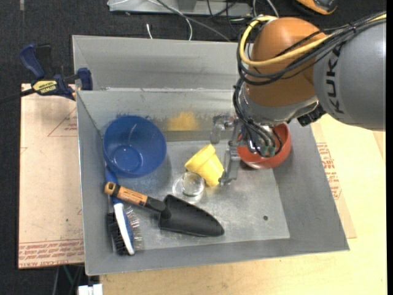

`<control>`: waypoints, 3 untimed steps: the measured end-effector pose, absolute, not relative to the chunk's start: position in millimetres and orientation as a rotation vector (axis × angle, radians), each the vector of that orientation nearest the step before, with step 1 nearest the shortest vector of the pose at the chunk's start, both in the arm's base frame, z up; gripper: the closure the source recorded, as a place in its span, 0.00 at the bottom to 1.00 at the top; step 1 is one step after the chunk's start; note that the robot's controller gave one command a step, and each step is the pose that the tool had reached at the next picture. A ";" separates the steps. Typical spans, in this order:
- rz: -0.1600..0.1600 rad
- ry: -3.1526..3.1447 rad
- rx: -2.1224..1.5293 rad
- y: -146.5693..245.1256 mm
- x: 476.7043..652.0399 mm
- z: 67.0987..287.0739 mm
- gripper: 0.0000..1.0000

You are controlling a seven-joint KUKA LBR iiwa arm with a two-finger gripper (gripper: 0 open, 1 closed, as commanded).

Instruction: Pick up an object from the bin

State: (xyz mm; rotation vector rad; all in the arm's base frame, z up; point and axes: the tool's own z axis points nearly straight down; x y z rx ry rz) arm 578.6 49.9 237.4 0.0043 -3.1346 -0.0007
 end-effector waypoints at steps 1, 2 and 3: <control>-0.002 -3.143 0.000 49.4 579.9 242.3 0.00; -0.003 -3.146 -0.071 12.6 593.0 85.7 0.00; -0.009 -3.079 -0.685 13.9 580.0 69.9 0.00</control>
Offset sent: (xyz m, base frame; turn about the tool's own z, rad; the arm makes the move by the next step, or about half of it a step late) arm 0.0143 -0.0417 -0.1674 0.0493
